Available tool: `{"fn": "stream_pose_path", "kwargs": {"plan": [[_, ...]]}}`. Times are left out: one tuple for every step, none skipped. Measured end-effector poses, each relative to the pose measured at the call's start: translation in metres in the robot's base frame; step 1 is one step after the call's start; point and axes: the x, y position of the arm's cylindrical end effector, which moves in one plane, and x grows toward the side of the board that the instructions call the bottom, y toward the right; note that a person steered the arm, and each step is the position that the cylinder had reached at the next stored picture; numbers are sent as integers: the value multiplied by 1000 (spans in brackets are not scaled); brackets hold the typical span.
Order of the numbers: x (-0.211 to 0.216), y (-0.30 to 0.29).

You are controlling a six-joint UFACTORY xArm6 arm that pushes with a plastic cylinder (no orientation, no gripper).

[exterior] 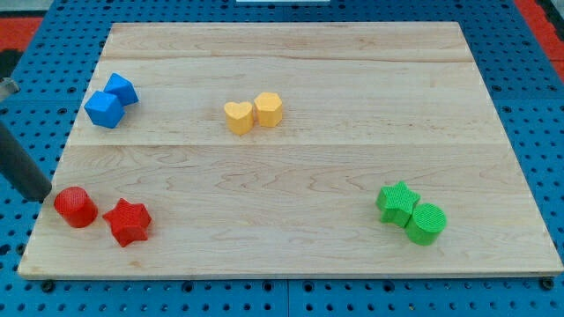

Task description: Move the red blocks towards the bottom center of the board

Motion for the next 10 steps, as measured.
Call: {"fn": "stream_pose_path", "kwargs": {"plan": [[0, -1], [0, -2], [0, -4], [0, -6], [0, -4], [7, 22], [22, 64], [28, 93], [28, 67], [48, 56]]}}
